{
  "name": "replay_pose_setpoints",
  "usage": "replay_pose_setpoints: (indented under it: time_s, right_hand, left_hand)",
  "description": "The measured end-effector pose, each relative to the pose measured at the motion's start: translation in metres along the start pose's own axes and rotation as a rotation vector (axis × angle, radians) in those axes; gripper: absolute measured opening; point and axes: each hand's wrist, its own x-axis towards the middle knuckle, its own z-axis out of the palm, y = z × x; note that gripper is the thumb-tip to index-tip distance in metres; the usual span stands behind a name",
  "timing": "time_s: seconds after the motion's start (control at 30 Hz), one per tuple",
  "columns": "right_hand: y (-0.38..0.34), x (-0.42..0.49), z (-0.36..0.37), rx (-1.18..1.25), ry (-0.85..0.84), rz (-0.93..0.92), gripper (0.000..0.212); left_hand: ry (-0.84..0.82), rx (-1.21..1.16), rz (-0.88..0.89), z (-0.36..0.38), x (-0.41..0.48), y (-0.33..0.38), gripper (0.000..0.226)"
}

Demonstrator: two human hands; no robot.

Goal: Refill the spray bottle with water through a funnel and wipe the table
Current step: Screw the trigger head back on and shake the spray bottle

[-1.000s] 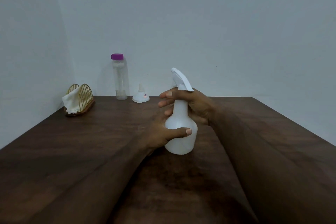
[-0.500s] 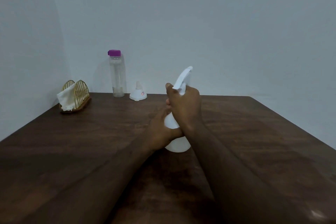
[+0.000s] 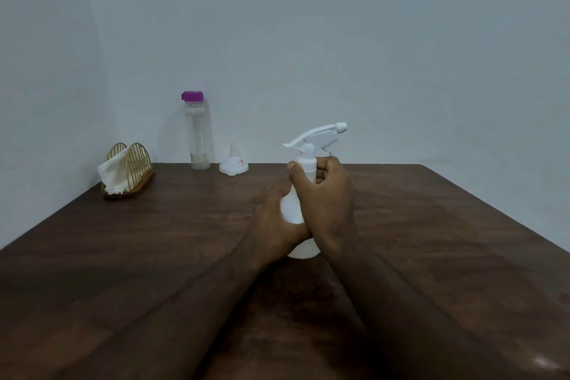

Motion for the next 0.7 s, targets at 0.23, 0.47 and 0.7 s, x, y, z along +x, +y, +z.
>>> replay_pose_setpoints:
  time_s: [0.23,0.47,0.7]
  right_hand:
    - [0.000,-0.001,-0.001,-0.046,-0.013,-0.044,0.043]
    - [-0.001,0.009,-0.011,0.093,-0.218,0.054,0.031]
    - [-0.001,0.017,-0.021,0.337,-0.684,0.134,0.035]
  left_hand:
    - [0.168,0.058,0.052,0.015,0.001,-0.004,0.068]
    - [0.191,-0.125,0.184,-0.004,-0.005,0.002,0.084]
    - [0.325,-0.210,0.248,-0.015,0.007,-0.005,0.095]
